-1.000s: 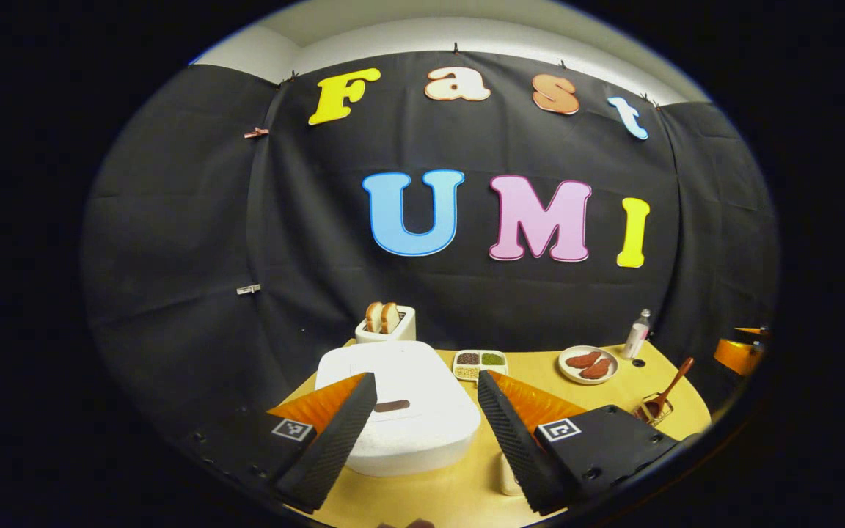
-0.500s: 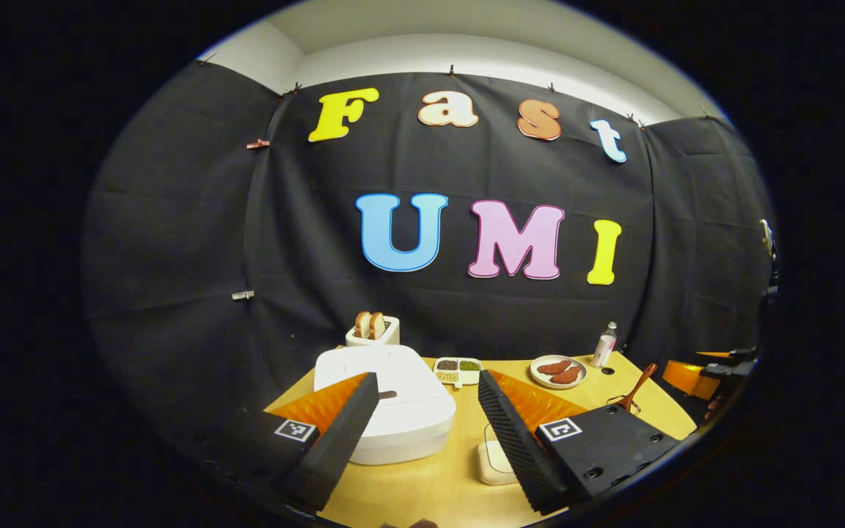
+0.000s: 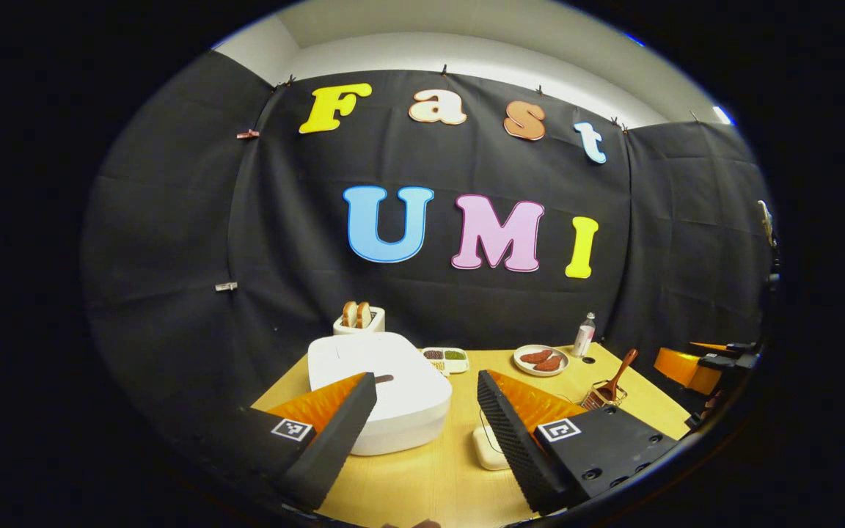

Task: Close the left gripper, press the button to open the rice cooker; take a wooden spoon from the chopstick holder with the right hand, scoop a spoonful of rice and pour it into the rice cooker, then put the wooden spoon back into the chopstick holder.

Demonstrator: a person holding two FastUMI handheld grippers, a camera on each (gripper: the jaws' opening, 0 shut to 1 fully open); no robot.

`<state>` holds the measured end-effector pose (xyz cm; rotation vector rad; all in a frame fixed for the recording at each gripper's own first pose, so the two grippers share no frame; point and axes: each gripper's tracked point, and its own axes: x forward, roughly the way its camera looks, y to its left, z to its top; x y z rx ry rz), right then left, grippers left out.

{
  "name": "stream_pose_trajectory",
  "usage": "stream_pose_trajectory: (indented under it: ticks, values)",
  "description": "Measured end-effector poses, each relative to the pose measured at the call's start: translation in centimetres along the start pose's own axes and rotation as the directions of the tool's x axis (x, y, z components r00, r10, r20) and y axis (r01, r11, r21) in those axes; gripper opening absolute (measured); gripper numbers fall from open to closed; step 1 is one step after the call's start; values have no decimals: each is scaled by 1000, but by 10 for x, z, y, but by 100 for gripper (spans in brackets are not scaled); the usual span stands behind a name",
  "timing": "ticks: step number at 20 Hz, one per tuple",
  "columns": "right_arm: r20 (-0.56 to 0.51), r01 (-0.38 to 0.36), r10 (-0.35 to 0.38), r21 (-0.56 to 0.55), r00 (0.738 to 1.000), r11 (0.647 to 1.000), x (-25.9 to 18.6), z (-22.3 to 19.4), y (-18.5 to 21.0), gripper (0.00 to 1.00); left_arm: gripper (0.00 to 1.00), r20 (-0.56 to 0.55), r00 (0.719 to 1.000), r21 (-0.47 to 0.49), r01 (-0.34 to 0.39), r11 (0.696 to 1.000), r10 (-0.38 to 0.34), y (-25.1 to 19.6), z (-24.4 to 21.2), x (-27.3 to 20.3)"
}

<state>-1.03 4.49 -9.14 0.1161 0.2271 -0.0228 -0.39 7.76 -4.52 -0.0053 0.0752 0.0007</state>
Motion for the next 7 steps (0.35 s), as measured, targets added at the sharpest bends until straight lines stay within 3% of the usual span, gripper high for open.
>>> stream_pose_trajectory:
  ticks: [3,7]
  values:
    - [-13,7,-7,2,1000,1000,-11,-9,4,98,96,-74,997,51,7,999,-3,5,-27,0]
    - [-77,-12,13,17,997,1000,-26,-36,15,99,95,-64,998,63,32,997,-28,-2,-25,-2]
